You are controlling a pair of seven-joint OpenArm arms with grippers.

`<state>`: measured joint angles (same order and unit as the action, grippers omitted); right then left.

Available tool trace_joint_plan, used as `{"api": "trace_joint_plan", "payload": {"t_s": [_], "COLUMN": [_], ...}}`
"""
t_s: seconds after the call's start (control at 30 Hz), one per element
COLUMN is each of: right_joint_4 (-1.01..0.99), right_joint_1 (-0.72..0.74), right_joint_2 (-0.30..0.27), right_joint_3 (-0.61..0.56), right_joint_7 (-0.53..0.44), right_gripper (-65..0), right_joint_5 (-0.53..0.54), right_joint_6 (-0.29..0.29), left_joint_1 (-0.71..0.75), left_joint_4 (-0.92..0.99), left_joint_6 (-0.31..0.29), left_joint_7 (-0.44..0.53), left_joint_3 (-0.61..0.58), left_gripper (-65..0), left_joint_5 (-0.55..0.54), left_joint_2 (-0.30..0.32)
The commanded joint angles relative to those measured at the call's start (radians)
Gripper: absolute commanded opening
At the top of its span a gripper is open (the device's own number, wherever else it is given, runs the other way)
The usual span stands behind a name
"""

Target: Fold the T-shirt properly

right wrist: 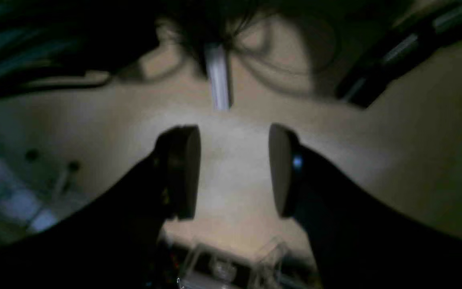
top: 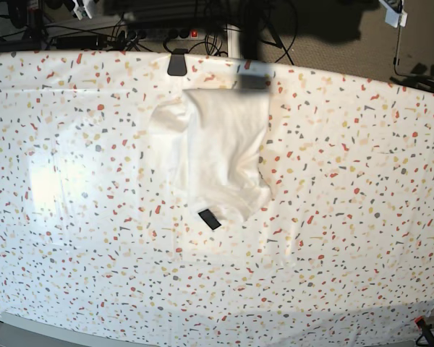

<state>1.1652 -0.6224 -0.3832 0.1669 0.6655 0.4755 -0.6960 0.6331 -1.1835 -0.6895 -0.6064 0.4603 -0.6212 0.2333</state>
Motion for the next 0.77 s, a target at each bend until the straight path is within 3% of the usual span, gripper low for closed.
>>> {"api": "trace_joint_plan", "payload": {"t_s": [0.0, 0.17, 0.3, 0.4, 0.5, 0.6, 0.73], "right_joint_4": [-0.072, -0.443, -0.596, -0.637, -0.653, -0.658, -0.658], "right_joint_1": [0.051, 0.278, 0.375, 0.409, 0.433, 0.443, 0.443], "right_joint_2": [-0.013, -0.003, 0.005, 0.007, 0.021, 0.043, 0.048], "right_joint_3": [-0.021, -0.140, -0.201, -0.207, -0.208, -0.208, -0.208], "right_joint_7": [-0.014, -0.082, -0.295, -0.465, -0.486, -0.488, -0.483], "right_gripper": [-36.6, -36.6, -36.6, -36.6, -36.6, -36.6, -36.6], "right_joint_5": [-0.004, -0.017, -0.026, -0.027, -0.038, -0.091, -0.077], "right_joint_6": [-0.002, -0.002, 0.047, 0.051, 0.072, 0.076, 0.076], "left_joint_1": [-0.018, -0.103, -0.135, -0.171, -0.223, -0.269, -0.306], "left_joint_4": [0.023, 0.227, 0.401, 0.518, 0.611, 0.653, 0.655], "left_joint_6": [-0.009, -0.009, 0.097, 0.191, 0.280, 0.279, 0.280], "left_joint_7": [0.032, 0.196, 0.374, 0.488, 0.498, 0.475, 0.466], "left_joint_3": [0.007, 0.007, 0.007, 0.007, 0.007, 0.007, 0.007], "left_gripper": [-25.3, -25.3, -25.3, -25.3, -25.3, -25.3, -25.3], "left_joint_5": [0.023, 0.237, 0.267, 0.393, 0.440, 0.438, 0.441], "left_joint_2": [0.013, 0.011, -0.001, -0.034, -0.057, -0.076, -0.109]}}
